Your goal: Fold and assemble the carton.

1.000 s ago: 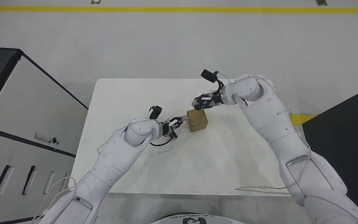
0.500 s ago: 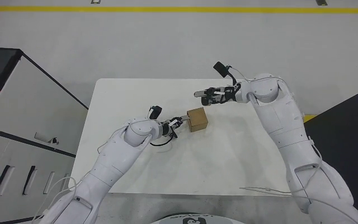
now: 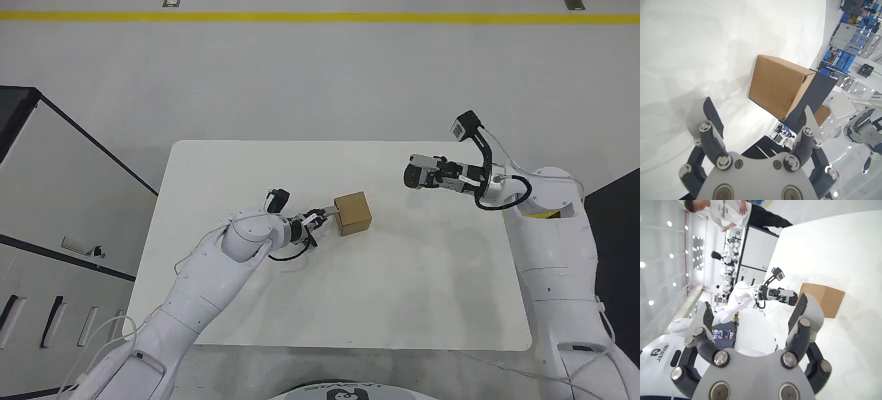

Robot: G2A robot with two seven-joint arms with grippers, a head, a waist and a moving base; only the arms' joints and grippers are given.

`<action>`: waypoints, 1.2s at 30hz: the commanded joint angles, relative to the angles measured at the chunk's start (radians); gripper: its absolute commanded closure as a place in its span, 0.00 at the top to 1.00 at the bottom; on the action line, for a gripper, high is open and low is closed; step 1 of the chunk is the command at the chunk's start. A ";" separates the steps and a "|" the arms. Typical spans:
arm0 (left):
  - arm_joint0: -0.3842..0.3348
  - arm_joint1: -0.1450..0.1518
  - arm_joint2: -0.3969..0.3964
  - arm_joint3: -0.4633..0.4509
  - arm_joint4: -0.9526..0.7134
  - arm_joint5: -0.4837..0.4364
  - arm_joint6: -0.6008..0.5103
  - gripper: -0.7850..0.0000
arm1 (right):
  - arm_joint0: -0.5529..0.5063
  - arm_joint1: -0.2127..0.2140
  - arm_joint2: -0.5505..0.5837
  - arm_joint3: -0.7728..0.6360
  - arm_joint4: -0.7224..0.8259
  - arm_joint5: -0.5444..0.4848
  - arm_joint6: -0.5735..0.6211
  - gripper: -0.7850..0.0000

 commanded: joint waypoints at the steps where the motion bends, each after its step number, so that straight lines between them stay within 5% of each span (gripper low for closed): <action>1: 0.000 0.000 0.000 0.000 0.000 0.000 0.000 1.00 | -0.025 0.002 0.022 0.001 0.081 0.013 0.000 1.00; 8: 0.002 0.000 -0.008 0.005 -0.015 0.009 0.005 1.00 | -0.029 0.002 0.023 0.007 0.103 0.023 0.000 1.00; 12: -0.002 -0.011 -0.109 0.048 -0.311 0.261 0.002 1.00 | -0.029 0.002 0.023 0.007 0.103 0.023 0.000 1.00; 14: 0.001 -0.014 -0.103 0.035 -0.340 0.302 -0.005 1.00 | -0.029 0.002 0.023 0.007 0.103 0.023 0.000 1.00; 22: 0.008 -0.015 -0.110 0.040 -0.357 0.300 0.005 1.00 | -0.029 0.002 0.023 0.007 0.103 0.023 0.000 1.00; 27: -0.025 -0.044 -0.138 0.192 -0.625 0.423 0.002 1.00 | -0.029 0.002 0.023 0.007 0.103 0.023 0.000 1.00; 31: -0.075 -0.070 -0.101 0.278 -0.696 0.416 0.037 1.00 | -0.029 0.002 0.023 0.007 0.103 0.023 0.000 1.00; 36: -0.080 -0.072 -0.098 0.283 -0.696 0.411 0.044 1.00 | -0.029 0.002 0.023 0.007 0.103 0.023 0.000 1.00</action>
